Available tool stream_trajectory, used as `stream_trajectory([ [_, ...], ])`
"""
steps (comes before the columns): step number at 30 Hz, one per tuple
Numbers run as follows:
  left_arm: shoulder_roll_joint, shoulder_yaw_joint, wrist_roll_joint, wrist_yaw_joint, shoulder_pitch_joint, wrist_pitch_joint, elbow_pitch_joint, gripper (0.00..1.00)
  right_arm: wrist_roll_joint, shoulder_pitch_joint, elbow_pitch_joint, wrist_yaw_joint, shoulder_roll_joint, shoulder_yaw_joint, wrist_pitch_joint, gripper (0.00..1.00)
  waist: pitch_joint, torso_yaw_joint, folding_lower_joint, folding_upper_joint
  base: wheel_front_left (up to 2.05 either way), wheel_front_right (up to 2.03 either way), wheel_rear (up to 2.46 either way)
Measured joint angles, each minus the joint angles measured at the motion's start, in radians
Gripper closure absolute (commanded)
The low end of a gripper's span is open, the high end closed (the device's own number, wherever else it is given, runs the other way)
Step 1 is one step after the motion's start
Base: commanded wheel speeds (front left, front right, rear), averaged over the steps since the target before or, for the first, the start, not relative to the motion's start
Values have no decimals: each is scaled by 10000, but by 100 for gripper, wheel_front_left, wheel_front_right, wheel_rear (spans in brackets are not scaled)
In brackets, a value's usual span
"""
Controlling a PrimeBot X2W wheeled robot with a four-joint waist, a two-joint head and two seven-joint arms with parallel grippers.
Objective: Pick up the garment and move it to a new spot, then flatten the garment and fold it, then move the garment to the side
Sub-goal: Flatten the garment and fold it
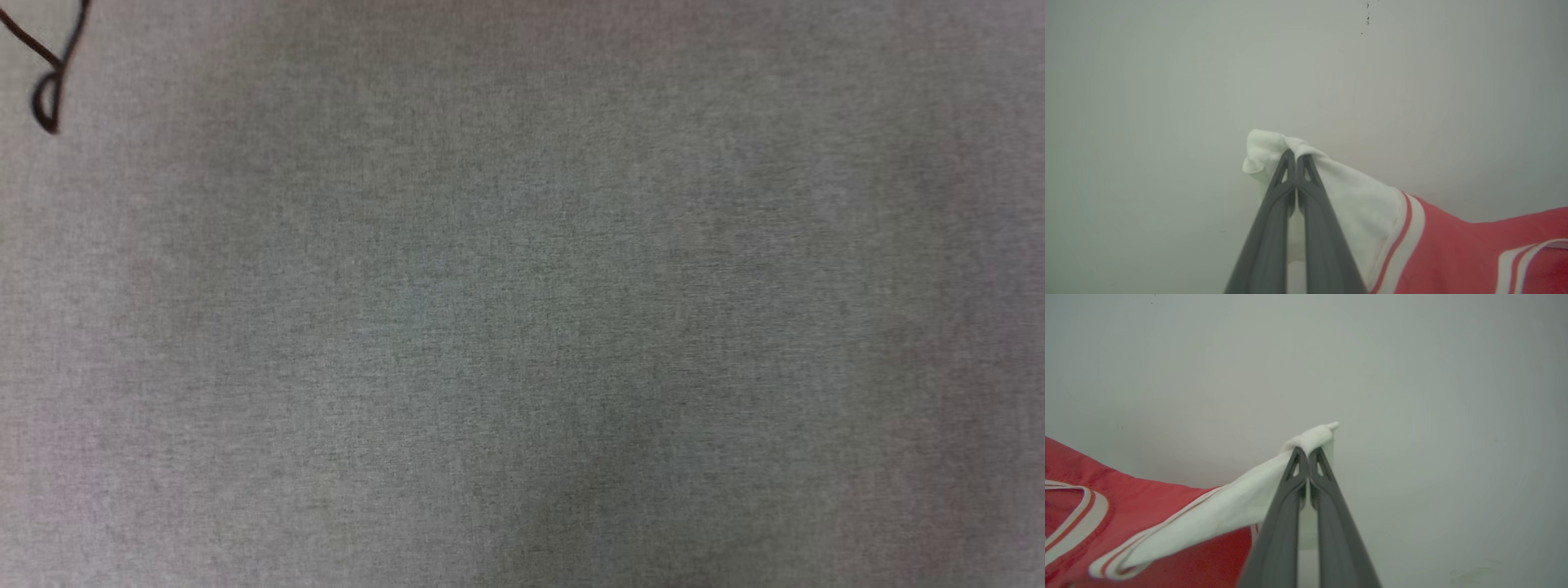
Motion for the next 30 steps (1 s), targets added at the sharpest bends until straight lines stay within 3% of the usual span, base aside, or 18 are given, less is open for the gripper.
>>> stream_trajectory([
  [10,-713,-96,-523,-784,1125,-466,1732,100,627,611,2113,0,295,569,-443,100,274,298,0,0,0,0,0],
  [16,-993,-146,-871,-1212,2846,-917,2420,100,1469,2453,2894,0,403,1106,-771,100,-279,342,-1,0,0,0,0],
  [26,-1103,31,-1436,-1396,7278,-1404,1992,100,3252,7234,1816,0,-188,2205,-1513,100,-2384,337,-3,0,0,0,0],
  [30,-897,245,-1407,-1080,9086,-1419,1076,100,3722,8997,905,0,-481,2291,-1450,100,-3308,320,-4,0,0,0,0],
])
